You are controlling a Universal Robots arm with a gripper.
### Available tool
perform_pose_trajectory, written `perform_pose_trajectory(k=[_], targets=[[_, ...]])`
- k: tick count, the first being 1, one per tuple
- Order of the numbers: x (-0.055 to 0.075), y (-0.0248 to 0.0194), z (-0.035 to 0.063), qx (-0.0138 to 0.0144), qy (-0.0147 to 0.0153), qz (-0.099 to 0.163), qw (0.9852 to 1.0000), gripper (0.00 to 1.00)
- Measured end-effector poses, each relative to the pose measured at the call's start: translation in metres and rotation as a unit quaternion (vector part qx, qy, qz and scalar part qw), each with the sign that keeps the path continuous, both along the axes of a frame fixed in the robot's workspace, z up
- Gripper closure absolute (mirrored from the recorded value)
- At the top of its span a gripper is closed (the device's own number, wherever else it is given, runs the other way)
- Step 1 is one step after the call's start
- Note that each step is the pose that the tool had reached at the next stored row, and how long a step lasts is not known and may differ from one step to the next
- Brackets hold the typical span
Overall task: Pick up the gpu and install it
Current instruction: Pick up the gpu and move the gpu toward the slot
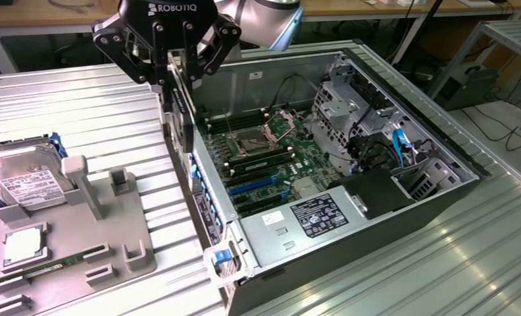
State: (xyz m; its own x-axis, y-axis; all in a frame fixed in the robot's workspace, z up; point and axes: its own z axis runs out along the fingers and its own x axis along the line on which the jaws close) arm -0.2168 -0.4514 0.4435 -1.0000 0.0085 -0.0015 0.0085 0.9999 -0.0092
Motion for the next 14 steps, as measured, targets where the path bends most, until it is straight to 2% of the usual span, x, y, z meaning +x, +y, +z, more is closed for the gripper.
perform_pose_trajectory(k=[14], targets=[[0.02,0.0,0.0,0.0,0.0,0.0,1.0,0.72]])
